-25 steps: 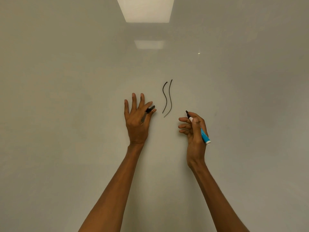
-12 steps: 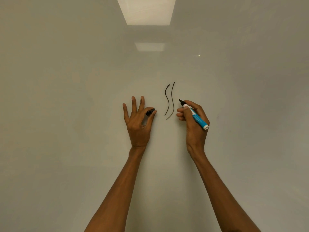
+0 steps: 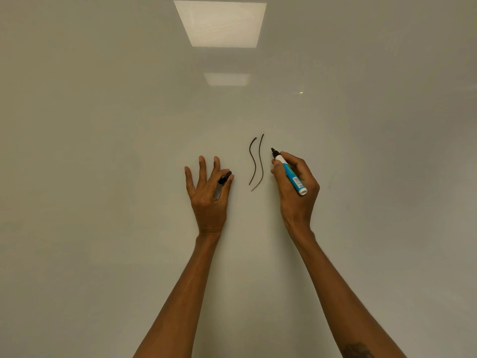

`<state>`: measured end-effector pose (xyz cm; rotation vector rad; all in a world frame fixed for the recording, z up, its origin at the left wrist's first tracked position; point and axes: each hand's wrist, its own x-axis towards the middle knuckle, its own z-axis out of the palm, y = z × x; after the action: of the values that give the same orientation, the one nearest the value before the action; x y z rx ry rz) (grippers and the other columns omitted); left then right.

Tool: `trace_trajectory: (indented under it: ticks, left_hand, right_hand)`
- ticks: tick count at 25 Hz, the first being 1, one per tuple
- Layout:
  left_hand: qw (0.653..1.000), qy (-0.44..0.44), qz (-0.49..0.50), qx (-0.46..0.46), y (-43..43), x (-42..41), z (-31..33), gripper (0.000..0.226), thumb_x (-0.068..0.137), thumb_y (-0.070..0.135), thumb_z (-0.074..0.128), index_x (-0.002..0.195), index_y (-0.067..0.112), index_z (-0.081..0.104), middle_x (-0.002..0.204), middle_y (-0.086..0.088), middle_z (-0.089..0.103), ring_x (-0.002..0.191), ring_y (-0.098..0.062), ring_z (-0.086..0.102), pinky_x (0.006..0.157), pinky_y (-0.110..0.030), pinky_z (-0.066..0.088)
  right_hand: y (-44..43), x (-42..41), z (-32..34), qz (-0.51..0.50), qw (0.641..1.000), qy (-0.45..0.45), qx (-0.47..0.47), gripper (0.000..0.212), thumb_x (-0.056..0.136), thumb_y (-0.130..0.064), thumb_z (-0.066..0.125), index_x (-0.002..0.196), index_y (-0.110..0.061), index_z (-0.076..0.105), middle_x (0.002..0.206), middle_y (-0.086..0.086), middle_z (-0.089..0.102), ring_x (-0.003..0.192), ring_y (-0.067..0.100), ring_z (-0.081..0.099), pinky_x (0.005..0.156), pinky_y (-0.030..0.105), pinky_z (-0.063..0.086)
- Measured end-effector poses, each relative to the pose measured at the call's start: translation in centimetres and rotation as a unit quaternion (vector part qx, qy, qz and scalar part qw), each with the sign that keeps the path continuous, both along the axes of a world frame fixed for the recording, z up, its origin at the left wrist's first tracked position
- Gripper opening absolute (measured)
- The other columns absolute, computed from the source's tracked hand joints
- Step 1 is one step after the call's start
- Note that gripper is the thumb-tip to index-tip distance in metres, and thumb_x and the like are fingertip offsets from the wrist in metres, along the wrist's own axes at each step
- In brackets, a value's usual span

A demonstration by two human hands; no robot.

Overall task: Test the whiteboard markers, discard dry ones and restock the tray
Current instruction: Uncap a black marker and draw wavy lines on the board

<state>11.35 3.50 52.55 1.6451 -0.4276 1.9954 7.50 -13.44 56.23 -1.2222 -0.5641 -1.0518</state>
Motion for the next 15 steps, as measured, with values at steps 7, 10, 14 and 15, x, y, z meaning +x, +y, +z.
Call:
trace_trajectory:
  ticks: [7, 10, 14, 15]
  left_hand:
    - [1.000, -0.006, 0.003, 0.002, -0.1, -0.1, 0.2, 0.034, 0.090, 0.021, 0.071, 0.123, 0.013, 0.064, 0.135, -0.001, 0.058, 0.137, -0.027, 0.047, 0.119, -0.057, 0.023]
    - [1.000, -0.002, 0.009, -0.003, 0.0, 0.0, 0.2, 0.036, 0.092, 0.023, 0.070, 0.125, 0.011, 0.064, 0.136, -0.002, 0.057, 0.139, -0.024, 0.045, 0.119, -0.056, 0.024]
    - [1.000, -0.001, 0.017, -0.007, 0.0, 0.0, 0.1, 0.041, 0.093, 0.025, 0.068, 0.127, 0.003, 0.063, 0.139, -0.001, 0.053, 0.144, -0.013, 0.035, 0.119, -0.057, 0.025]
    - [1.000, 0.000, 0.019, -0.013, 0.0, -0.1, 0.1, 0.043, 0.093, 0.025, 0.067, 0.128, 0.002, 0.062, 0.140, -0.003, 0.051, 0.145, -0.009, 0.031, 0.119, -0.056, 0.025]
  right_hand:
    - [0.3, 1.7, 3.3, -0.177, 0.979, -0.072, -0.066, 0.033, 0.091, -0.028, 0.065, 0.120, -0.012, 0.068, 0.101, -0.001, 0.070, 0.088, 0.018, 0.066, 0.076, 0.040, 0.058]
    - [0.2, 2.1, 2.9, -0.264, 0.952, -0.098, -0.120, 0.036, 0.090, -0.034, 0.063, 0.116, -0.011, 0.069, 0.098, 0.003, 0.072, 0.088, 0.019, 0.063, 0.074, 0.036, 0.052]
    - [-0.1, 1.9, -2.7, -0.340, 0.927, -0.080, -0.138, 0.033, 0.089, -0.036, 0.064, 0.112, -0.013, 0.071, 0.091, 0.000, 0.070, 0.088, 0.018, 0.060, 0.075, 0.025, 0.036]
    - [0.1, 1.7, -4.2, -0.342, 0.925, -0.080, -0.148, 0.035, 0.088, -0.036, 0.064, 0.112, -0.012, 0.071, 0.090, 0.001, 0.070, 0.087, 0.019, 0.060, 0.074, 0.027, 0.039]
